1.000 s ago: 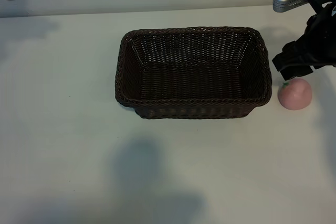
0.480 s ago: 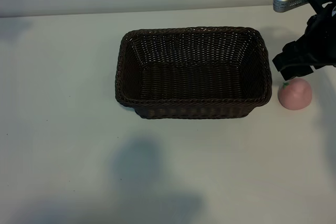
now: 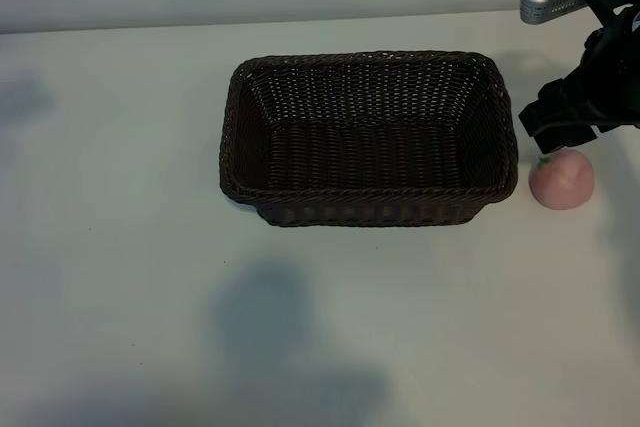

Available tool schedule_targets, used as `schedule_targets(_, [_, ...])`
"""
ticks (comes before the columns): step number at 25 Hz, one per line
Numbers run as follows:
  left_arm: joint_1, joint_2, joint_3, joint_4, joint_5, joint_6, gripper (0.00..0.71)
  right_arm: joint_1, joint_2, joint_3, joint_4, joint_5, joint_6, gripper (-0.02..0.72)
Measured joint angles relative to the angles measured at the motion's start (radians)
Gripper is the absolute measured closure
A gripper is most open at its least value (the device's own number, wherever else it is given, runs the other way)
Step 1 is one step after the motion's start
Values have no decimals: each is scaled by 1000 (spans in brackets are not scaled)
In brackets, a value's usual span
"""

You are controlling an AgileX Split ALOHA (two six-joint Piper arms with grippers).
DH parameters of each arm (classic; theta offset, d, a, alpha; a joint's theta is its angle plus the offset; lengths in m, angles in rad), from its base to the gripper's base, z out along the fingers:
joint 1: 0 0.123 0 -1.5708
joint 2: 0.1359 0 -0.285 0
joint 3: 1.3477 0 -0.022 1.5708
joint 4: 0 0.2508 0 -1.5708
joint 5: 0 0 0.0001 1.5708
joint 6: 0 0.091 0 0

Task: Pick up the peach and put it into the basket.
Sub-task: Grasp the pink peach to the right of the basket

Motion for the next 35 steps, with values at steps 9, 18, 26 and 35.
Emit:
schedule_targets(9, [-136,-296,188,85,-7,8,114,0,0,0,0,4,0,113])
schedule_targets(18, [-140,-544,453,174,-13,-12,114,0,0,0,0,4,0,113])
schedule_targets(26, [-140,-784,757,175,-21,-73,114,0,0,0,0,4,0,113])
schedule_targets(35, [-140,-967,893,176,-33,-139,114,0,0,0,0,4,0,113])
